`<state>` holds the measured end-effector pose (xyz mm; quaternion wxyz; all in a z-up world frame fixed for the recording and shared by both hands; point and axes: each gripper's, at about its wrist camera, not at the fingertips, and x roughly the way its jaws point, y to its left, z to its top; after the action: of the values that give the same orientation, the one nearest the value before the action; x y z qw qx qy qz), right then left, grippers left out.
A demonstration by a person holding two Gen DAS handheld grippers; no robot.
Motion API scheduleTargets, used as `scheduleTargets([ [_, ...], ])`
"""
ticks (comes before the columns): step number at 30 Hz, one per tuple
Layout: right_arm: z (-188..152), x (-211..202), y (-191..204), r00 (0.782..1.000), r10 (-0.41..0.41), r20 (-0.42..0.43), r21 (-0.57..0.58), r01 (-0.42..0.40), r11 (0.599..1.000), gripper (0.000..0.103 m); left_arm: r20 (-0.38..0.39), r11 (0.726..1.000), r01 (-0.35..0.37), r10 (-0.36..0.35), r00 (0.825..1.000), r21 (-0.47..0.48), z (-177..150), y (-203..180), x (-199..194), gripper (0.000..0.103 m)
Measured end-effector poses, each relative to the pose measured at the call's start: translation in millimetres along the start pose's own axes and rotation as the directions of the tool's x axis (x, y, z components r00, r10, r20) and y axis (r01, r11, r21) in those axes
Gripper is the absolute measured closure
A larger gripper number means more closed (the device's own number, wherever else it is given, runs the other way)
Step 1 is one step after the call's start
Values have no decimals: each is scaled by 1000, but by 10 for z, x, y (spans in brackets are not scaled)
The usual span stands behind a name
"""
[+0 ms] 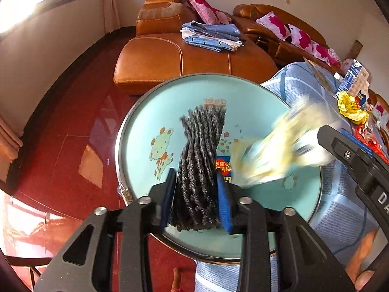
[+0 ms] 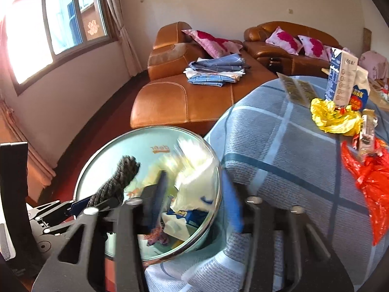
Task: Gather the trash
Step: 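Open the left tool over the teal bin while the right tool releases the yellow-white bag into it, then move both open tools back from the bin toward the trash on the table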
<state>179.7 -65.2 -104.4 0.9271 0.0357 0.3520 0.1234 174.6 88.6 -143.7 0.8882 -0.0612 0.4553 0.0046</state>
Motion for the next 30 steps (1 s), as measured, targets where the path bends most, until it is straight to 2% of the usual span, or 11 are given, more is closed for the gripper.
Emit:
scheduleTargets([
  [4,11,-66,-48,1000,-3,16,19,3,1000,50,14,1000,-4,4,1000,-5,13,25,-30,47],
  [6,1,-115,-80,1000,-13,25,30,12,999,50,22,1000,1,-1,1000,-9,9,12,-60,32],
  [8,-26,-157,-103,1000,-19,25,38,18,999,50,35,1000,-12,12,999,-11,0,-1,-87,26],
  [13,-114,-318,-201,999,-25,39,78,22,997,44,57,1000,-7,9,998,-26,-7,8,-192,24],
  [15,-121,-381,-240,998,-30,51,90,25,996,42,72,999,-17,19,997,-38,-11,26,-258,17],
  [22,-182,-572,-408,995,-68,68,125,59,990,22,80,997,-25,31,996,-69,-63,40,-363,11],
  [25,-215,-671,-516,994,-78,73,150,67,986,21,84,997,-34,39,996,-64,-94,-16,-402,7],
  [30,-276,-819,-706,992,-96,80,188,79,979,19,81,999,-9,13,997,-47,-161,-176,-465,7],
])
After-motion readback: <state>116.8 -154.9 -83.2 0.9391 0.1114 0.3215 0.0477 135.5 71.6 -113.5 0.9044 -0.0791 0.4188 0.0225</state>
